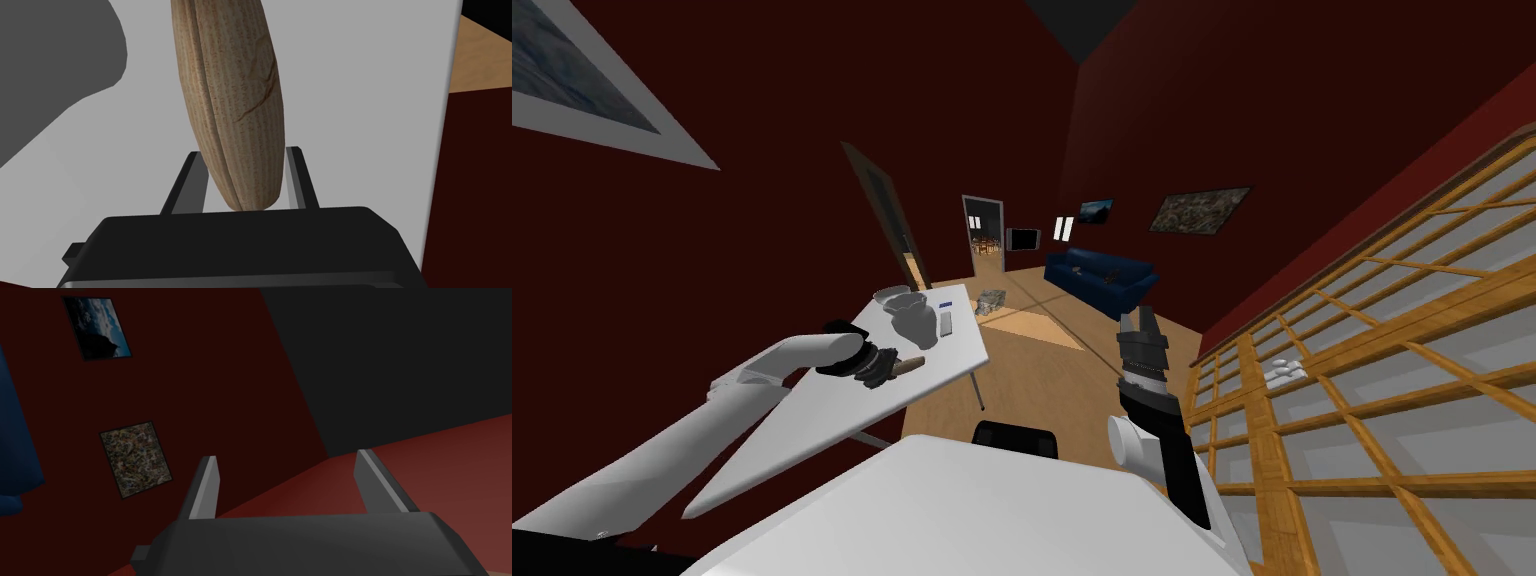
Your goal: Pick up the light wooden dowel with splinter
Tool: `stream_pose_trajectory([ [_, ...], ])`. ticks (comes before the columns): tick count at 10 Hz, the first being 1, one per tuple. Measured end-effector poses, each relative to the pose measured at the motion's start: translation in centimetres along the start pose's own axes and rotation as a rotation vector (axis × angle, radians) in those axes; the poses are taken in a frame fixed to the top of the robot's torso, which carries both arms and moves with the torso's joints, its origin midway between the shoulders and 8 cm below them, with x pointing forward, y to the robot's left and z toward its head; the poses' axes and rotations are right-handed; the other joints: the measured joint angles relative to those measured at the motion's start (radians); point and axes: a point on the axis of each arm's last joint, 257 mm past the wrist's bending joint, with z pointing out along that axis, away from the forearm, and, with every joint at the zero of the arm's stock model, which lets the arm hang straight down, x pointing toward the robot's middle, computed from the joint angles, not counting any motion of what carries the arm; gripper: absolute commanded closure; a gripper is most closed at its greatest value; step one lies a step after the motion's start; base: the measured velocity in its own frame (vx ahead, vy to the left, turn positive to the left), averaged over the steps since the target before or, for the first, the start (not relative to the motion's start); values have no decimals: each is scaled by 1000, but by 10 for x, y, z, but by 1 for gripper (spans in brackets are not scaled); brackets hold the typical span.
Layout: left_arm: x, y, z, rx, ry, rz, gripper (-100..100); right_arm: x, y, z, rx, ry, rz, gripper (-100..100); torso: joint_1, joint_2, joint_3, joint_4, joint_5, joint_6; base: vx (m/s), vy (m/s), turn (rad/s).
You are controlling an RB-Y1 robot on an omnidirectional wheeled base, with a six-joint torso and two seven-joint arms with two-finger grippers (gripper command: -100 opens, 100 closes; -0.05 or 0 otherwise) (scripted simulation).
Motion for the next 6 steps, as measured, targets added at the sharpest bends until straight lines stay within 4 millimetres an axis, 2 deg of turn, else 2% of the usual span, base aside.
stream_pose_trajectory([
  [3, -27, 13, -16, 12, -30, -34, 100, 0, 0, 0, 0, 0, 0, 0, -1, 0, 0, 1, -1, 3, -2, 1, -181],
  [5, -43, 20, -28, 18, -54, -59, 100, 0, 0, 0, 0, 0, 0, 0, -1, 1, 1, 0, -1, 0, 0, 1, 18],
  [6, -44, 20, -29, 17, -56, -60, 0, 0, 0, 0, 0, 0, 0, 0, -1, 0, 0, 0, 0, 1, 0, 0, 0],
])
